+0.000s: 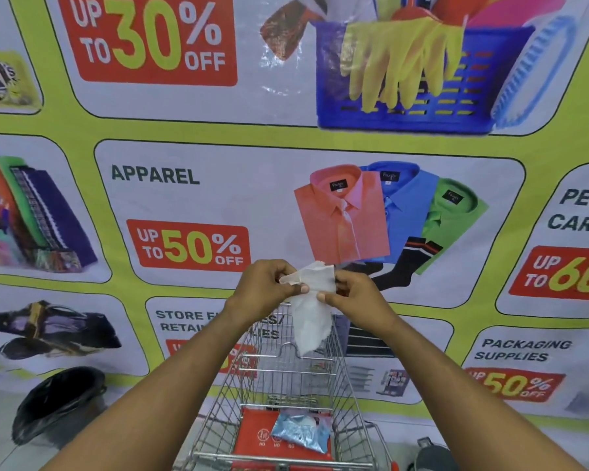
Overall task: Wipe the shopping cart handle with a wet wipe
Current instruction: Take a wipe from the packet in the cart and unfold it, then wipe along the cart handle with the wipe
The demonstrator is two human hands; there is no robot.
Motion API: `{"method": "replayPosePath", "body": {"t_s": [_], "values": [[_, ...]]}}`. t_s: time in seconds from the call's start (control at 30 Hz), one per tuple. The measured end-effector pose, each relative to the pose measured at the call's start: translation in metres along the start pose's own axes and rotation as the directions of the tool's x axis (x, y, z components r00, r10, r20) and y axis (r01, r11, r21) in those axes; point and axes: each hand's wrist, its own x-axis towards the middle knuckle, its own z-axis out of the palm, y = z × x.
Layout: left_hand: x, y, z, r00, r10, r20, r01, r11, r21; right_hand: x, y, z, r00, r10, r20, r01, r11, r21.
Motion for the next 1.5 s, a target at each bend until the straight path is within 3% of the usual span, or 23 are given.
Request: {"method": "replayPosePath", "body": {"t_s": [0.2,0.37,0.5,0.6,0.67,0.73,0.8,0.9,0.97,1.13,1.27,1.37,1.43,1.5], "values": [[-0.007,-0.016,-0.018,1.0,-0.025,0.02,0.025,0.999,-0.031,-0.002,-0.007,0.022,0.998,0.064,-0.008,-0.063,0.989,0.133],[-0.02,-0.033,-0.026,0.996,-0.079,0.039,0.081,0.994,-0.079,-0.015,-0.014,0.046,0.981,0.157,-0.112,-0.127,0.963,0.238],[-0.039,-0.04,-0.023,0.994,-0.094,0.054,0.1,0.988,-0.113,-0.026,-0.019,0.066,0.927,0.29,-0.238,-0.183,0.903,0.388],[-0.055,-0.047,-0.014,0.992,-0.025,0.126,0.034,0.997,-0.069,-0.032,-0.023,0.08,0.887,0.376,-0.267,-0.21,0.845,0.493],[-0.062,-0.048,-0.009,0.981,0.018,0.191,0.007,0.991,-0.132,-0.036,-0.026,0.087,0.891,0.38,-0.247,-0.197,0.816,0.544],[-0.069,-0.045,-0.007,0.976,-0.049,0.212,0.119,0.937,-0.329,-0.043,-0.029,0.093,0.922,0.33,-0.203,-0.158,0.799,0.581],[-0.074,-0.044,-0.005,0.963,-0.135,0.232,0.233,0.848,-0.476,-0.052,-0.028,0.097,0.951,0.246,-0.188,-0.131,0.87,0.475],[-0.084,-0.046,-0.002,0.951,-0.152,0.27,0.273,0.822,-0.499,-0.068,-0.02,0.101,0.98,0.115,-0.162,-0.093,0.986,0.139],[-0.089,-0.052,0.001,0.935,-0.146,0.324,0.302,0.806,-0.508,-0.078,-0.017,0.105,0.983,0.089,-0.16,-0.093,0.995,-0.02],[-0.098,-0.073,0.01,0.837,-0.134,0.53,0.356,0.869,-0.343,-0.104,-0.002,0.114,0.938,-0.007,-0.346,-0.081,0.967,-0.241],[-0.108,-0.087,0.019,0.827,-0.128,0.548,0.276,0.94,-0.198,-0.134,0.033,0.107,0.948,-0.076,-0.31,-0.12,0.815,-0.567],[-0.116,-0.106,0.025,0.834,-0.14,0.534,0.226,0.969,-0.1,-0.175,0.063,0.1,0.963,0.165,-0.212,-0.268,0.651,-0.71],[-0.122,-0.118,0.026,0.832,-0.127,0.54,0.176,0.984,-0.041,-0.207,0.083,0.098,0.952,0.281,-0.122,-0.262,0.54,-0.8],[-0.127,-0.128,0.03,0.841,-0.104,0.53,0.107,0.994,0.025,-0.24,0.102,0.101,0.957,0.283,-0.06,-0.202,0.506,-0.838]]}}
